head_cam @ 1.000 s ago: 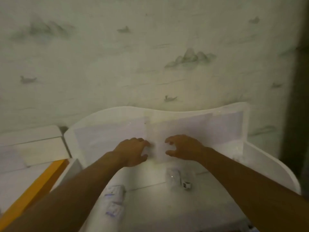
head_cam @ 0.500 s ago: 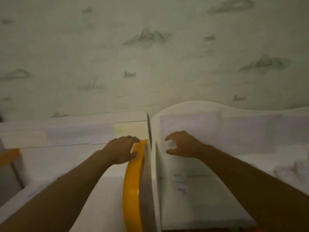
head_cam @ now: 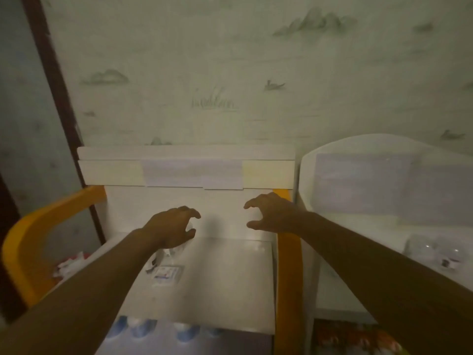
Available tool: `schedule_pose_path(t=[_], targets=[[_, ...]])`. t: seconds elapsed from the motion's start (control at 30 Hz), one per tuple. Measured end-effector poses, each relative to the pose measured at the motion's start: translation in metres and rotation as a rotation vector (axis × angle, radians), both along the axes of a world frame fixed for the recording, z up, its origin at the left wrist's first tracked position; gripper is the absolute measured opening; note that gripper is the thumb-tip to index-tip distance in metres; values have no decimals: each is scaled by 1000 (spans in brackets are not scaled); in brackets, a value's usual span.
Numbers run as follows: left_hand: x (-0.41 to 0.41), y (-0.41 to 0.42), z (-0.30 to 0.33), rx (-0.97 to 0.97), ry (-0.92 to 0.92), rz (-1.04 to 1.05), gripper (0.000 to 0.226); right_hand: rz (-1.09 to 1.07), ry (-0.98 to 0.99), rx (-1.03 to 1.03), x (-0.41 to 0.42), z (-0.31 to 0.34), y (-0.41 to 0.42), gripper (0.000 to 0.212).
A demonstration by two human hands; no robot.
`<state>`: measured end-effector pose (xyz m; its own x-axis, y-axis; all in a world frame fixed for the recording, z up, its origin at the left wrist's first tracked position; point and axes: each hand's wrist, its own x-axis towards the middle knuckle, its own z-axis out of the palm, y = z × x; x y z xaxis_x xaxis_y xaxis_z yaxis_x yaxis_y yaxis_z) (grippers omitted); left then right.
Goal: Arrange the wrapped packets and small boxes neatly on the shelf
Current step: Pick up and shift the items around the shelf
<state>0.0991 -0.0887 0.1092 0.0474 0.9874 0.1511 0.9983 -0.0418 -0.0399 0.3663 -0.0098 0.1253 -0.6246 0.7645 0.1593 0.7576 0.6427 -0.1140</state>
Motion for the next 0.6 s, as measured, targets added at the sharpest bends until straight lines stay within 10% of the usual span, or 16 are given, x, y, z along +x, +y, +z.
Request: schedule_pose_path(t=[0.6], targets=[[-117,11,-20,-240,138,217,43,130,-4,-163,-102,-37,51,55]])
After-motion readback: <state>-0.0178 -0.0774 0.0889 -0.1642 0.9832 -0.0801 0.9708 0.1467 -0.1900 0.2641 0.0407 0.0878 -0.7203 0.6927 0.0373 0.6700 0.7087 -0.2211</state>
